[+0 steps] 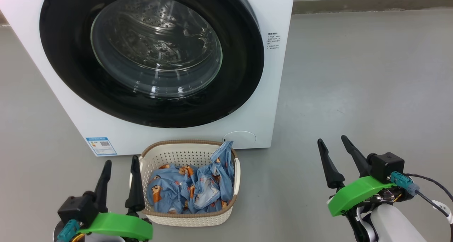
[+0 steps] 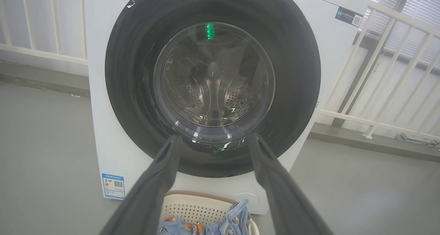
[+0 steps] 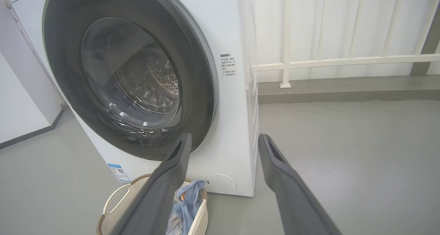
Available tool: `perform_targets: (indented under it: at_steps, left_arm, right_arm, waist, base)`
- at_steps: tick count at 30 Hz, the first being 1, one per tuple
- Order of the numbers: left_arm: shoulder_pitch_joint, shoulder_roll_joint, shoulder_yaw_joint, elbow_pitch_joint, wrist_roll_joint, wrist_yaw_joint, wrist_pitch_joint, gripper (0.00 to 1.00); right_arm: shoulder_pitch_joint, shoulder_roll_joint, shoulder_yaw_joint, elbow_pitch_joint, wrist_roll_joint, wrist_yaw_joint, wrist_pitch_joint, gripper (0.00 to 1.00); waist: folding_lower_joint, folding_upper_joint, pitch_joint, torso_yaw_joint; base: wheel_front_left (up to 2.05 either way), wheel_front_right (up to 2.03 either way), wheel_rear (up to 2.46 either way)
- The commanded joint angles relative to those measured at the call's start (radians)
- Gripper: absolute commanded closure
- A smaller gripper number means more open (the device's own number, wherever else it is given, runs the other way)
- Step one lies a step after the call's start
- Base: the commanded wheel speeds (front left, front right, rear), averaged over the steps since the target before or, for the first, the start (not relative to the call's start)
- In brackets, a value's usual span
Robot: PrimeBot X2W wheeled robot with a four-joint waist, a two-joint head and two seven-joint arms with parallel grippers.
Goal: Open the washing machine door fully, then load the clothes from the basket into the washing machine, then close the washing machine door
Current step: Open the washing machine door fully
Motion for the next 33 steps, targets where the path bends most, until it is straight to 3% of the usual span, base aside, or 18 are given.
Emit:
perform_targets:
  at_steps: [1, 33]
  left_arm:
    - [-0.035, 0.01, 0.033, -0.016, 0.007, -0.005, -0.007, 0.0]
    - [-0.037, 0.002, 0.032, -0.009, -0.003, -0.011, -0.005, 0.0]
  right_arm:
    - [-0.03, -0.004, 0.017, -0.027, 0.003, 0.005, -0.012, 0.0]
    - [-0.071, -0.022, -0.033, -0.048, 0.015, 0.005, -0.012, 0.0]
  waist:
    - [0.0, 0.0, 0.0, 0.0]
    - [0.0, 0.0, 0.023, 0.019]
  base:
    - [0.0, 0.0, 0.0]
    - [0.0, 0.0, 0.0]
